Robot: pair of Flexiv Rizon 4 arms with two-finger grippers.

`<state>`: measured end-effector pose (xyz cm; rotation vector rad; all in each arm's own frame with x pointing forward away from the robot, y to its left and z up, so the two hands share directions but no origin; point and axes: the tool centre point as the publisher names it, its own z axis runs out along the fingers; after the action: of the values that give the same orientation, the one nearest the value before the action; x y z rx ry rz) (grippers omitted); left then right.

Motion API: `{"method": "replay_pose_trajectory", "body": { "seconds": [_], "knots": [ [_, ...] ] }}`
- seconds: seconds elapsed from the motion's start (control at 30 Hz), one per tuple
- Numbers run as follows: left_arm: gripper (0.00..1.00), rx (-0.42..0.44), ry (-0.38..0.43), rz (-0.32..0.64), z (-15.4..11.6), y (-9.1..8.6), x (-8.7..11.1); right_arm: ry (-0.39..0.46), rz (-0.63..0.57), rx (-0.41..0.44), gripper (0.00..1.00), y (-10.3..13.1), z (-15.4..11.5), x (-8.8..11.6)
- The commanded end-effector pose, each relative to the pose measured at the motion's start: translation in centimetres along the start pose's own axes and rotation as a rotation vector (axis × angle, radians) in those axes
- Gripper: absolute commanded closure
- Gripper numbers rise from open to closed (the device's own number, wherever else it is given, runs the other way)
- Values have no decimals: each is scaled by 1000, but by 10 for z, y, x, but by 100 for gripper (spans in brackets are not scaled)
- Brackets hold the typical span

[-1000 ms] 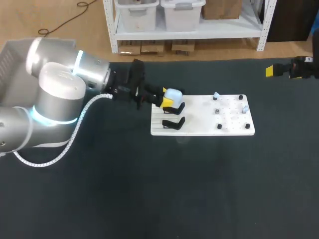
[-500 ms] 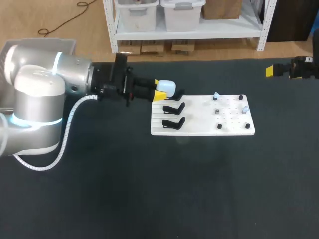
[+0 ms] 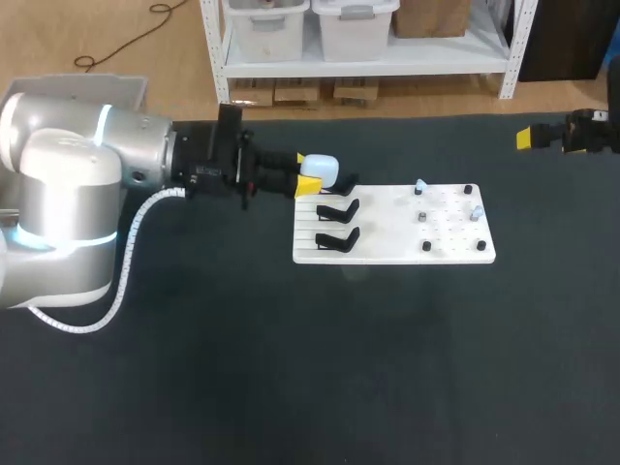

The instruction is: Pick up each earbud case from the left stands, insert the matching earbuds, close the lid, and place the case in the box.

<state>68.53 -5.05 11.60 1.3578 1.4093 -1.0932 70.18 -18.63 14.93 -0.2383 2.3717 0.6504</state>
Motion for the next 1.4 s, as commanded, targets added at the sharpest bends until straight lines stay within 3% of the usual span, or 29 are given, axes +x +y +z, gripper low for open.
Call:
{"method": "replay_pose_trajectory", "body": {
  "seconds": [0.03, 0.47, 0.8, 1.17, 1.4],
  "knots": [
    [100, -5, -2, 2, 0, -1, 0, 0, 0, 1, 0, 0, 0, 0],
    [100, -5, -5, 2, 0, -2, 0, 0, 0, 1, 0, 0, 0, 0],
    [100, 67, -97, -3, 2, 1, -3, 8, -4, 2, 0, 2, 0, 3],
    [100, 84, -146, -26, 9, 5, -2, 74, -122, 65, 0, 45, 1, 30],
    [100, 80, -146, -28, 14, 4, -3, 105, -180, 45, 0, 81, 2, 35]
  ]
}}
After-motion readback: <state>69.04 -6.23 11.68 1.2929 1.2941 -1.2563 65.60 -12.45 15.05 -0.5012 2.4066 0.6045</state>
